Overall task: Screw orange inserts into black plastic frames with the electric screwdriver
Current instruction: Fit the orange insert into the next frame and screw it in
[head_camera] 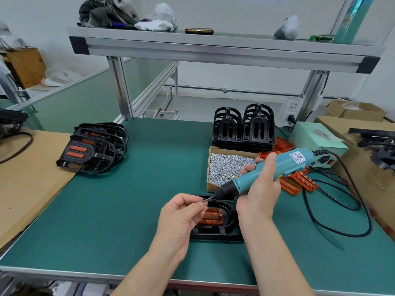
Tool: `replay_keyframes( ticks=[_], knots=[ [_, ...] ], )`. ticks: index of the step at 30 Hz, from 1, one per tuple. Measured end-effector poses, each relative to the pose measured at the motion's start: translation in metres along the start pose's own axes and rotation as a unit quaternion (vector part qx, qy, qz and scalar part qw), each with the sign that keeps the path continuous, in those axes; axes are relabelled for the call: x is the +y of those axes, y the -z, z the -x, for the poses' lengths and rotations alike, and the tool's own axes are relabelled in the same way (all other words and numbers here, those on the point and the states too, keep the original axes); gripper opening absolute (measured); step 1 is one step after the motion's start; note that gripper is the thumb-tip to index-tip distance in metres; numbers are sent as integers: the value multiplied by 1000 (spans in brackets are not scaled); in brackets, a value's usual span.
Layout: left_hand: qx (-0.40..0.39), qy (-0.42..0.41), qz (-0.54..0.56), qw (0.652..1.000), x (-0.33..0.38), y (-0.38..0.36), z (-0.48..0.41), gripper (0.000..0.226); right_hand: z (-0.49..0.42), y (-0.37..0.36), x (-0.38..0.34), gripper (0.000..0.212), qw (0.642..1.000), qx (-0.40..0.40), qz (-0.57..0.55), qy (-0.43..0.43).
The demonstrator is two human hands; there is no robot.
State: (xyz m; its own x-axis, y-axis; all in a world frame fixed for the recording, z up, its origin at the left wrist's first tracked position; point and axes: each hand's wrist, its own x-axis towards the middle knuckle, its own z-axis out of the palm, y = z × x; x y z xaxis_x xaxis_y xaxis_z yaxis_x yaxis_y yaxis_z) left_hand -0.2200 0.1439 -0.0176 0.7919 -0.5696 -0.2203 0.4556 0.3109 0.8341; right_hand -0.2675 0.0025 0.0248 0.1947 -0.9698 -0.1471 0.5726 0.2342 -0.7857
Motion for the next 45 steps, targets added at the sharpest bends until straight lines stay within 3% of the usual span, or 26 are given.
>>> replay_keyframes(
  ticks=[3, 6, 8, 11, 14, 18, 22, 36, 43, 45],
  knots=[
    [10, -87, -97, 991, -3, -1, 2, 30, 0, -1, -1, 33, 1000, 4, -3, -16],
    [16, -210, -203, 956, -8, 1, 3, 28, 0, -2, -2, 32, 999, 14, -17, -48],
    [17, -306, -265, 914, -11, 6, 3, 28, 1, -1, -2, 33, 997, 11, -30, -70],
    [12, -438, -362, 823, -12, 14, 1, 18, 1, 1, 0, 34, 996, 10, -34, -84],
    [8, -484, -417, 769, -11, 16, 0, 18, 2, 1, 1, 33, 997, 8, -23, -74],
    [0, -488, -459, 742, -10, 17, -1, 30, 4, -4, 2, 32, 999, 5, 8, -34],
    [10, -468, -486, 739, -11, 19, -3, 46, 9, -13, 4, 28, 1000, -12, 19, 13],
    [38, -475, -510, 716, -15, 23, -13, 53, 14, -19, 10, 28, 997, -38, 46, 50],
    [-14, -362, -504, 784, -12, 30, -6, 65, 16, -19, 5, 30, 995, -52, 42, 76],
    [-72, -314, -532, 783, -8, 39, -8, 85, 17, -18, 5, 31, 993, -61, 44, 87]
  ],
)
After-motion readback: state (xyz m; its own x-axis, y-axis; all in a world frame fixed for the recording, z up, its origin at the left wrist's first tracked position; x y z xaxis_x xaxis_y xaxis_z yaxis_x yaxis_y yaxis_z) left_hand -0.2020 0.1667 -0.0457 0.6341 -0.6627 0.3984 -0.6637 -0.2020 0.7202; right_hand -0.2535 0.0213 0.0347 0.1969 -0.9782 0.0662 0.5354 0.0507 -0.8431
